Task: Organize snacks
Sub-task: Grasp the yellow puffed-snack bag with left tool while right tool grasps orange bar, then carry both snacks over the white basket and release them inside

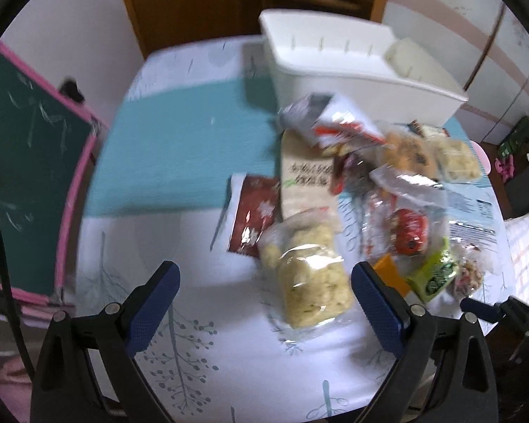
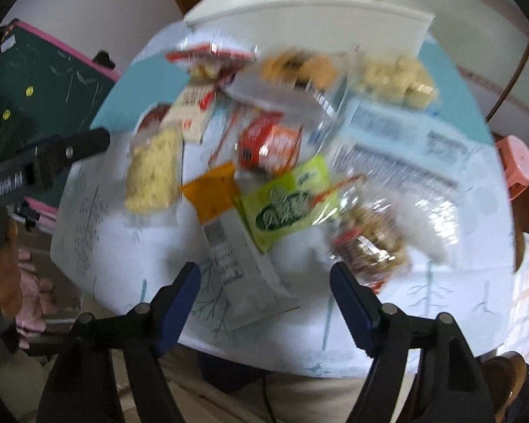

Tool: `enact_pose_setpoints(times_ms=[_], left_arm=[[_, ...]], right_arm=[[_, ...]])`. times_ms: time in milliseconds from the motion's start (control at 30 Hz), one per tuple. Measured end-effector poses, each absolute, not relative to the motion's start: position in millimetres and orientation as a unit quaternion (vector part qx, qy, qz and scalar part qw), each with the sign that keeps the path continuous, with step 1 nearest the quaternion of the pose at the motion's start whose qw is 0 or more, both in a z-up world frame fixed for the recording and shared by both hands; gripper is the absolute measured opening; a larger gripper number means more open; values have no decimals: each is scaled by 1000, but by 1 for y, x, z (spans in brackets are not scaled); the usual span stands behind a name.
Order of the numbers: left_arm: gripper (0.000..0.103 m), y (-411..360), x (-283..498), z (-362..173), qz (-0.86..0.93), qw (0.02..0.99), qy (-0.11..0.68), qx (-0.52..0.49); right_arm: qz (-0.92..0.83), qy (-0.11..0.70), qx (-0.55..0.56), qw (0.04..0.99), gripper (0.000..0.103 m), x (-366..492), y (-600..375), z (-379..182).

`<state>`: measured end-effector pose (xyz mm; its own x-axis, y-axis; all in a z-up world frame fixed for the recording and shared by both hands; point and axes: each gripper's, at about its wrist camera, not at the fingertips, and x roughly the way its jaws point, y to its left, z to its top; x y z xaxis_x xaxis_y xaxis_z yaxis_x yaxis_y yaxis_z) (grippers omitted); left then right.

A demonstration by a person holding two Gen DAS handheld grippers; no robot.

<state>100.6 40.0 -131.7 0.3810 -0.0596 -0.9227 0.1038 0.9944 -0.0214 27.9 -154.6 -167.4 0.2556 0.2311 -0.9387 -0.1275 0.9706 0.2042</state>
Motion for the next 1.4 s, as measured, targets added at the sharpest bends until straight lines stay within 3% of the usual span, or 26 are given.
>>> enact_pose_setpoints(times_ms=[467,567,633,700,733,767,933,1133,1400], left_arm=[[97,23,130,-191,-86,771,631,-16],[97,16,135,-205,-78,757,649,-16],[97,13,138,-215,-73,746,662,-18],[87,6,135,-214,-69,759,648,7],[76,3,132,-213,-67,762,644,15],[57,0,129,-210,-68,769,636,22],[57,6,116,-202,-75,775,628,-1],[56,10,89,-157,-76,819,568,2],[57,6,71,-45,-108,889,445,30]], right_arm=[[140,596,-67,788,69,35,-101,-194],[132,585,-111,792,60,32,-90,-197],[138,581,-113,794,49,30,-85,-198],[140,581,-114,793,42,28,-83,-198],[139,579,-115,795,40,29,-80,-199],[140,579,-114,795,40,27,-80,-199],[151,572,-105,799,35,15,-86,-180],[159,544,-84,820,34,-6,-91,-150],[141,490,-20,860,34,1,-126,-84]])
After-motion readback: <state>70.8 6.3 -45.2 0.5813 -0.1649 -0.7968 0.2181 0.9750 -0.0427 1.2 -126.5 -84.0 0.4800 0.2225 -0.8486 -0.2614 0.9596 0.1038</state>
